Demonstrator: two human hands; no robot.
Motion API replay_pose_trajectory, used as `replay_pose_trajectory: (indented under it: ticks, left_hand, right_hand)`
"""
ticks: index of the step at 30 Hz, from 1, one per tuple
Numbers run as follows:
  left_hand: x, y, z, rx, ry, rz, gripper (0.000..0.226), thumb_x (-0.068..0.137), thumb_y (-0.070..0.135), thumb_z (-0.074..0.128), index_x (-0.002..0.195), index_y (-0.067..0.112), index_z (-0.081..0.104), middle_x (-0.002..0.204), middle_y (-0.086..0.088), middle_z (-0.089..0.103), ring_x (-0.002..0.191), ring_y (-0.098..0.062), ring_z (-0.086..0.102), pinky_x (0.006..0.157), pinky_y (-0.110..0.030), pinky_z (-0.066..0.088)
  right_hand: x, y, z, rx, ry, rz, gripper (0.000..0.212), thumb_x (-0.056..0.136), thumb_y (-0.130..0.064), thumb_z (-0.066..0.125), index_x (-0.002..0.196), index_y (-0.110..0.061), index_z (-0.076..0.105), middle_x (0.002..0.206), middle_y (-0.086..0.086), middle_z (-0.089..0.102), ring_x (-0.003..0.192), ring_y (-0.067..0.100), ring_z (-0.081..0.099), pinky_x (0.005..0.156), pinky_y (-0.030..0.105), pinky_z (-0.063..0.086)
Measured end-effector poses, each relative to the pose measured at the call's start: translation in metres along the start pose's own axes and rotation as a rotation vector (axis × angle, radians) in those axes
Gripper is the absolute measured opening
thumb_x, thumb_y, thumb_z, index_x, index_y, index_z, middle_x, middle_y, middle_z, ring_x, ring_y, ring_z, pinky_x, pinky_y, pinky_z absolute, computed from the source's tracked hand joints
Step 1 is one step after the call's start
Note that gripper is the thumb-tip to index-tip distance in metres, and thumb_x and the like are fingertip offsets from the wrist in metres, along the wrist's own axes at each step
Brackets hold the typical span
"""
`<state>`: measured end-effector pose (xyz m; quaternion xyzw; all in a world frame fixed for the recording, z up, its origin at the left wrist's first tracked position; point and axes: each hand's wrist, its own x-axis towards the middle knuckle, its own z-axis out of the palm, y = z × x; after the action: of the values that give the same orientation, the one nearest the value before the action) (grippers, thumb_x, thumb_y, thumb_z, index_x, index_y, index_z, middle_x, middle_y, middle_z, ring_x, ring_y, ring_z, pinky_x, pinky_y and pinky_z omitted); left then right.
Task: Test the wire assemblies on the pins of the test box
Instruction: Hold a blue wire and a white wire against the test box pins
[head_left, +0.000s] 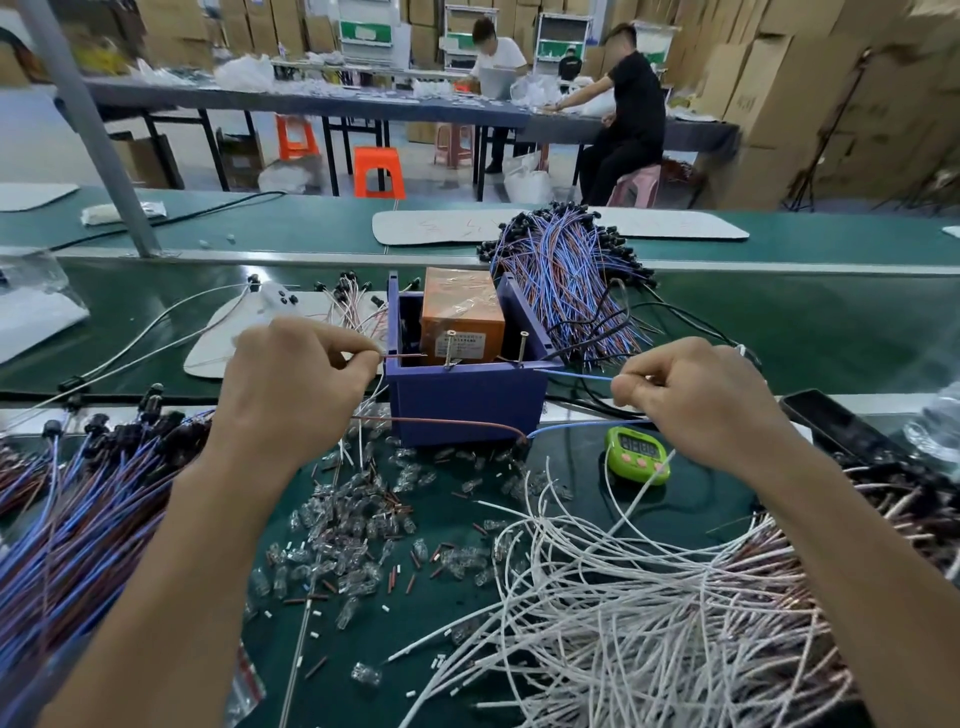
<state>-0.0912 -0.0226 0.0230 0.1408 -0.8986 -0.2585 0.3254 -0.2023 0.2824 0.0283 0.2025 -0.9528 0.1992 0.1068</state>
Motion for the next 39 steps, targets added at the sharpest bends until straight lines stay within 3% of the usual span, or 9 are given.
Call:
replay_pose_trajectory:
  ticks: [4,9,13,22,28,33,37,39]
  left_hand:
    - [0.001,-0.003,0.006,-0.021,0.029,0.021,0.007,0.086,0.023,0.079,0.09,0.026,0.084,0.057,0.016,0.061,0.06,-0.012,0.064,0.065,-0.024,0.046]
    - [0.001,-0.005,0.018,-0.045,0.042,0.03,0.008,0.087,0.026,0.079,0.093,0.027,0.084,0.057,0.031,0.053,0.055,0.01,0.057,0.056,-0.01,0.038]
    - [0.003,-0.007,0.025,-0.069,0.051,0.038,0.008,0.086,0.025,0.08,0.093,0.026,0.084,0.065,0.017,0.066,0.061,0.006,0.061,0.063,-0.016,0.044]
    - [0.003,-0.006,0.031,-0.085,0.037,0.047,0.008,0.088,0.026,0.077,0.093,0.027,0.084,0.068,0.012,0.073,0.058,-0.004,0.063,0.065,-0.029,0.057]
    - [0.002,-0.009,0.033,-0.08,0.019,0.054,0.008,0.089,0.025,0.077,0.093,0.027,0.083,0.063,0.029,0.061,0.051,-0.001,0.062,0.057,-0.02,0.052]
    - [0.002,-0.008,0.034,-0.089,0.019,0.051,0.007,0.089,0.026,0.077,0.092,0.027,0.083,0.055,0.028,0.059,0.052,0.001,0.061,0.049,-0.014,0.042]
    - [0.001,-0.007,0.033,-0.091,0.013,0.043,0.007,0.09,0.026,0.076,0.09,0.028,0.083,0.053,0.026,0.059,0.053,0.0,0.061,0.049,-0.015,0.041]
    - [0.002,-0.008,0.03,-0.098,0.018,0.028,0.007,0.087,0.028,0.076,0.086,0.031,0.082,0.052,0.029,0.06,0.059,0.004,0.062,0.052,-0.014,0.041]
  right_hand:
    - [0.002,0.001,0.0,0.032,0.002,-0.018,0.013,0.09,-0.04,0.067,0.079,-0.042,0.074,0.058,-0.015,0.064,0.06,0.003,0.059,0.056,0.018,0.04]
    - [0.006,0.003,0.0,0.078,-0.003,-0.053,0.011,0.092,-0.042,0.067,0.082,-0.041,0.073,0.056,-0.005,0.064,0.063,0.011,0.059,0.063,0.025,0.047]
    - [0.01,0.003,-0.002,0.085,0.002,-0.078,0.013,0.092,-0.042,0.067,0.08,-0.04,0.073,0.062,-0.007,0.068,0.063,0.014,0.063,0.067,0.03,0.052]
    - [0.016,0.001,-0.008,0.088,-0.023,-0.112,0.013,0.092,-0.043,0.068,0.083,-0.053,0.068,0.055,-0.017,0.06,0.059,0.002,0.055,0.059,0.03,0.044]
    - [0.019,-0.003,-0.007,0.087,-0.021,-0.113,0.011,0.093,-0.044,0.068,0.09,-0.054,0.066,0.062,-0.005,0.068,0.066,0.019,0.063,0.067,0.034,0.053]
    - [0.02,-0.003,-0.007,0.048,0.011,-0.044,0.018,0.094,-0.042,0.069,0.079,-0.036,0.075,0.053,-0.013,0.06,0.062,0.015,0.057,0.062,0.032,0.042]
    - [0.017,-0.003,-0.013,0.072,-0.016,-0.031,0.029,0.094,-0.042,0.069,0.065,-0.041,0.069,0.051,-0.011,0.059,0.057,0.011,0.054,0.06,0.031,0.04]
    - [0.013,-0.002,-0.016,0.085,-0.049,-0.052,0.025,0.092,-0.041,0.07,0.067,-0.04,0.072,0.055,-0.007,0.061,0.058,0.011,0.054,0.058,0.028,0.042]
